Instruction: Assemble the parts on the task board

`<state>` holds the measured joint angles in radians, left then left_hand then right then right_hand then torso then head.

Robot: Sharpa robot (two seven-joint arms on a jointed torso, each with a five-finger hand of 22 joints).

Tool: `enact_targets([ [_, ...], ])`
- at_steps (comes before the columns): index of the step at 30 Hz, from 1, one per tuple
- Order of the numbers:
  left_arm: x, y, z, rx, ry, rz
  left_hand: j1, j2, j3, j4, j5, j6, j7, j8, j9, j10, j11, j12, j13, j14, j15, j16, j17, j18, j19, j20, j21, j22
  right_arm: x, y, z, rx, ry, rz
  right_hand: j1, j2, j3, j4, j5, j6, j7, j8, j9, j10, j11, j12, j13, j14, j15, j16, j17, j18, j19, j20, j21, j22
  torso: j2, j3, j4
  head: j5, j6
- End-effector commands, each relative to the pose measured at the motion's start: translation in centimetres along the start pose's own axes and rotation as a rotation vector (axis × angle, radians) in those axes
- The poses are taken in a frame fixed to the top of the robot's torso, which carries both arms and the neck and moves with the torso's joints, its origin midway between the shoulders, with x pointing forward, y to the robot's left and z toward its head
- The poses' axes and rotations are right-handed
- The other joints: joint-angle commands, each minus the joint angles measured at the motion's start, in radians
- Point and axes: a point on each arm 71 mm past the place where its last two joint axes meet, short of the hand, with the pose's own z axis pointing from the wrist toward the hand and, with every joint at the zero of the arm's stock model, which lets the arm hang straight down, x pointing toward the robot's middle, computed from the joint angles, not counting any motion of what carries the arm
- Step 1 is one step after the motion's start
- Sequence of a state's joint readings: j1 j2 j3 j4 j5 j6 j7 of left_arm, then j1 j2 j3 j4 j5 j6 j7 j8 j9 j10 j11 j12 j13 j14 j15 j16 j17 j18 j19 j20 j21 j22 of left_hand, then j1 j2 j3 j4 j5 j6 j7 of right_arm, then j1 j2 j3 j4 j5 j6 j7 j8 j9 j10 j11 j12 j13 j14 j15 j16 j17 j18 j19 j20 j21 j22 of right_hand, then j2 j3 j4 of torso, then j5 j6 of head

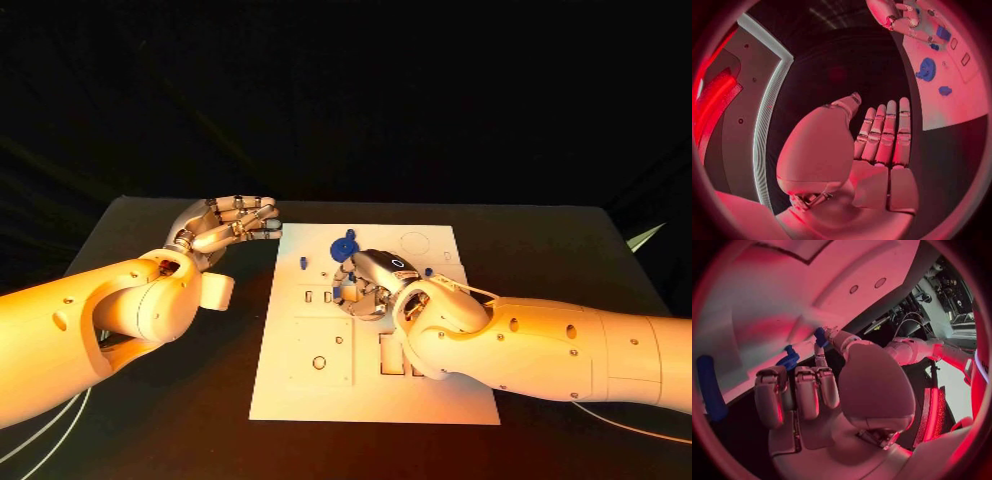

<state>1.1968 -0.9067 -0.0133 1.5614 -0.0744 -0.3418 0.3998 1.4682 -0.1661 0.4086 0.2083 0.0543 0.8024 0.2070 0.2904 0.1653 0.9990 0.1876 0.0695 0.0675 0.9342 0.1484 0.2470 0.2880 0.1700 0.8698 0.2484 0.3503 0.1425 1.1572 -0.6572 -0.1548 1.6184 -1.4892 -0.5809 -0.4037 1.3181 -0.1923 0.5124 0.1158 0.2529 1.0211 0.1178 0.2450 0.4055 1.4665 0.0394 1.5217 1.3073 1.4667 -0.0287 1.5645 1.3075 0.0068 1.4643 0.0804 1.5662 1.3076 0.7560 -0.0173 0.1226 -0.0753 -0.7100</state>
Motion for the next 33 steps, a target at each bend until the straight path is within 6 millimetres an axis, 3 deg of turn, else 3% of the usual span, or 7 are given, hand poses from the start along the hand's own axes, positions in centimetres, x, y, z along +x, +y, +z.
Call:
enact_targets([
  [1, 0.25, -0.12, 0.05, 0.007, 0.016, -0.003, -0.01, -0.002, -0.001, 0.002, -0.004, -0.004, 0.033, -0.004, -0.001, 0.001, 0.003, -0.004, -0.001, -0.003, 0.001, -0.007, 0.001, 0.009, -0.005, 0.002, -0.004, -0.001, 0.17, 0.12, 0.02, -0.009, 0.013, -0.03, -0.014, -0.003, -0.006, -0.002, -0.002, -0.002, -0.004, 0.002, 0.043, 0.064, -0.005, -0.007, 0.222, 0.104, -0.003, 0.006, 0.263, -0.007, 0.106, -0.006, 0.005, 0.263, -0.001, -0.0005, 0.0003, 0.0, -0.002],
  [21, 0.16, -0.08, 0.07, 0.005, 0.015, -0.003, -0.01, -0.001, 0.0, 0.002, -0.004, -0.004, 0.033, -0.004, -0.001, 0.001, 0.003, -0.004, -0.001, -0.003, 0.001, -0.007, 0.002, 0.009, -0.008, 0.003, -0.006, -0.002, 0.64, 0.35, 0.14, -0.012, 0.032, -0.037, -0.036, -0.028, -0.012, 0.001, -0.002, -0.026, 0.005, -0.008, 0.037, 0.057, 0.002, -0.017, 0.216, 0.104, 0.001, 0.006, 0.263, -0.007, 0.106, -0.003, 0.005, 0.263, -0.001, 0.0, 0.0005, 0.005, -0.002],
  [33, 0.1, -0.07, 0.07, 0.004, 0.016, -0.003, -0.01, -0.001, 0.0, 0.002, -0.004, -0.004, 0.033, -0.004, -0.001, 0.001, 0.003, -0.004, -0.001, -0.003, 0.001, -0.007, 0.002, 0.009, -0.008, 0.003, -0.006, -0.002, 0.81, 0.33, 0.18, -0.007, 0.046, -0.047, -0.045, -0.046, -0.014, 0.001, -0.001, -0.078, 0.027, -0.037, 0.019, 0.042, 0.022, -0.037, 0.203, 0.104, 0.018, 0.006, 0.263, -0.007, 0.106, 0.01, 0.005, 0.263, -0.001, 0.0007, 0.0003, 0.005, -0.001],
])
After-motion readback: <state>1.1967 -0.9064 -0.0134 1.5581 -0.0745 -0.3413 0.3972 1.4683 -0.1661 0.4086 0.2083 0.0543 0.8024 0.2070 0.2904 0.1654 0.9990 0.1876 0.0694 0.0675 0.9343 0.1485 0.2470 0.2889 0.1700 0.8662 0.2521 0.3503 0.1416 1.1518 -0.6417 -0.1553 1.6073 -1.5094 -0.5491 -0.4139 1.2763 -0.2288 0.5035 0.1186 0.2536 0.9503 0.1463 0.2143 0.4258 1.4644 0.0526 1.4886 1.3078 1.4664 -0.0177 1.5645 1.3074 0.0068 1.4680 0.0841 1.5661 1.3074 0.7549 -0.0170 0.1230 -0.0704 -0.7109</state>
